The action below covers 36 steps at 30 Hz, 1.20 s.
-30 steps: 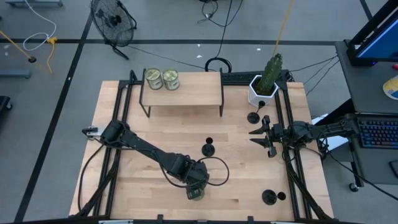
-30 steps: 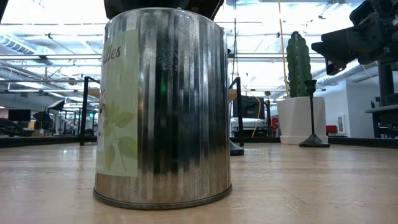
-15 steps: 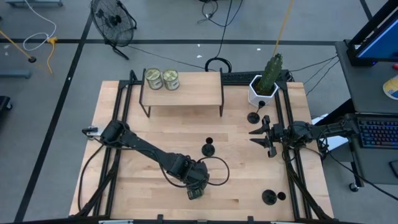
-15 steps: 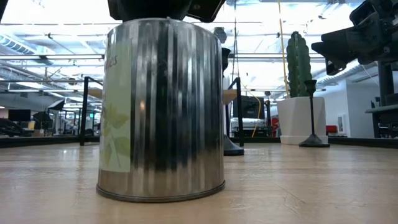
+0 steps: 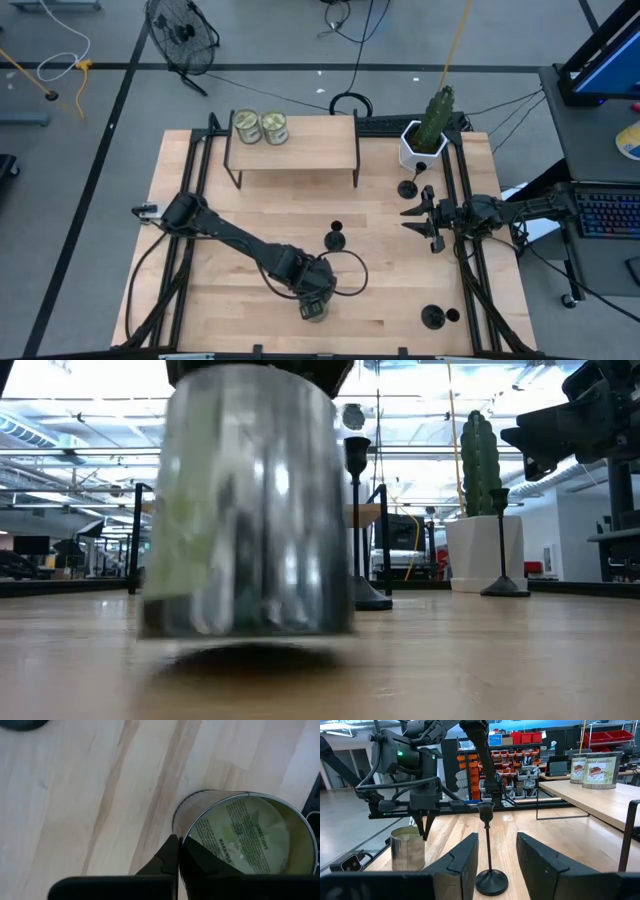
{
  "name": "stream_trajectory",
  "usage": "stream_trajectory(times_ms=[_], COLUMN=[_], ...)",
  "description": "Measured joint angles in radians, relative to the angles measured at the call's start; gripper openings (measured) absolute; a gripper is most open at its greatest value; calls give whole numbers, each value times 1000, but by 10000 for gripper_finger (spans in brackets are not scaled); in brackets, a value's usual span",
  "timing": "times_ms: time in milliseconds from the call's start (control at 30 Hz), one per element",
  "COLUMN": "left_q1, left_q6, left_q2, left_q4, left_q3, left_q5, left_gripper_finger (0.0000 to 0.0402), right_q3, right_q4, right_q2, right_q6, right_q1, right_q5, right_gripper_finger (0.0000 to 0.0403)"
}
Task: Pick & Place candle stick holders
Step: Put the green scented candle on the shelf
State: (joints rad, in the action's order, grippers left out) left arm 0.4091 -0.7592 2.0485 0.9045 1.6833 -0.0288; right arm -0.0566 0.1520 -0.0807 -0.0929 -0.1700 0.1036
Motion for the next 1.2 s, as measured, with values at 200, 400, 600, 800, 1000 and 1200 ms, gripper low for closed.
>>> stream_trajectory(times_ms=[200, 400, 600, 800, 1000, 1200], left_q1=[-8, -21, -42, -87, -174, -333], left_q6=[-59, -156, -285, -404, -455, -425], left_q2=[-104, -253, -406, -535, -631, -671], left_q4=[38, 92, 194, 352, 473, 573], left_q3=[0, 2, 2, 2, 3, 3], left_q5=[20, 114, 240, 346, 449, 497], left_gripper_finger=[4, 4, 3, 2, 2, 1], right_q3=[0, 0, 0, 0, 0, 0], right_q4=[0, 0, 0, 0, 0, 0], right_q2=[0, 0, 0, 0, 0, 0], right_q6=[0, 0, 0, 0, 0, 0], right_q1=[0, 0, 0, 0, 0, 0], right_q5=[0, 0, 0, 0, 0, 0], right_gripper_finger=[125, 125, 125, 125, 125, 125])
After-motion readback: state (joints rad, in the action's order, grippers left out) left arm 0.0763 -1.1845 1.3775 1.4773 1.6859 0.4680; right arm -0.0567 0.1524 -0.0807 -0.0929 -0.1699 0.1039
